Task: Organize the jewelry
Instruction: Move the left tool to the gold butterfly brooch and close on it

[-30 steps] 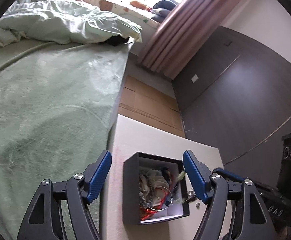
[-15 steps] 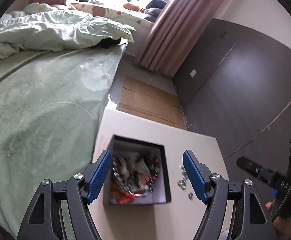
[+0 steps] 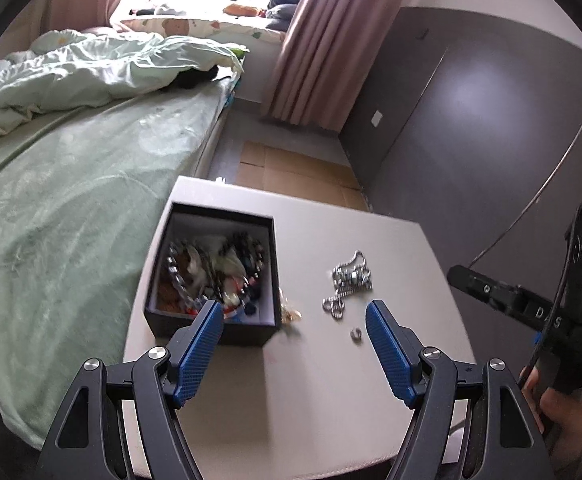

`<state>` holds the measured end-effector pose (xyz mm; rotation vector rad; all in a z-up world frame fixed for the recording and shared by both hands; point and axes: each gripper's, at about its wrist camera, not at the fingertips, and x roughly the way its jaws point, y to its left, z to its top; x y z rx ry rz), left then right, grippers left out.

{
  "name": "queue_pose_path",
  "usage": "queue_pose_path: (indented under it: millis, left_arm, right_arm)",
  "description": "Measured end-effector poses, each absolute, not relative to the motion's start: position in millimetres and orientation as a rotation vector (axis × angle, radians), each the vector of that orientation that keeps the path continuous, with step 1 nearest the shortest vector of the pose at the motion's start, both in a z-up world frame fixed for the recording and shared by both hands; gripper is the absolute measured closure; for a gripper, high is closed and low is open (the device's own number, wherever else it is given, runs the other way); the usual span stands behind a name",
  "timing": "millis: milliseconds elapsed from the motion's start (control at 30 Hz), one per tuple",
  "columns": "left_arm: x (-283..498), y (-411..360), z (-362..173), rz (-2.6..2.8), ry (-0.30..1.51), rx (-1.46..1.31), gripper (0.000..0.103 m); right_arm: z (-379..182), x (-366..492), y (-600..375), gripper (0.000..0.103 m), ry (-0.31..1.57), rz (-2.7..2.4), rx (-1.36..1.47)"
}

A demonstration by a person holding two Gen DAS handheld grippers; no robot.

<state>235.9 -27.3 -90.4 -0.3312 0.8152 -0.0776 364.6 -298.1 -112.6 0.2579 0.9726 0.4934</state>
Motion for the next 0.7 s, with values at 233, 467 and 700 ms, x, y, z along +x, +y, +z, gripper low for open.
queue_pose_path:
  millis: [233,467,700]
  left_arm:
    - [232.5,-54.0,-108.9,-0.058,0.818,-0.332,0.038]
    - [238.6,-80.0,-125.8,-0.049,0.81,-0.313,0.039]
    - [258.1,-97.2,-154.4,-0.039,0.846,-0.288,0.045]
  right_arm:
    - [-133.4,363.2,-319.1,0.052,1.002,0.544,0.254]
    - [-152.0,364.9,-336.6,0.052,1.041,0.564,0.293]
    - [-163.5,366.7,-342.1,0.052,1.071,0.569,0.295]
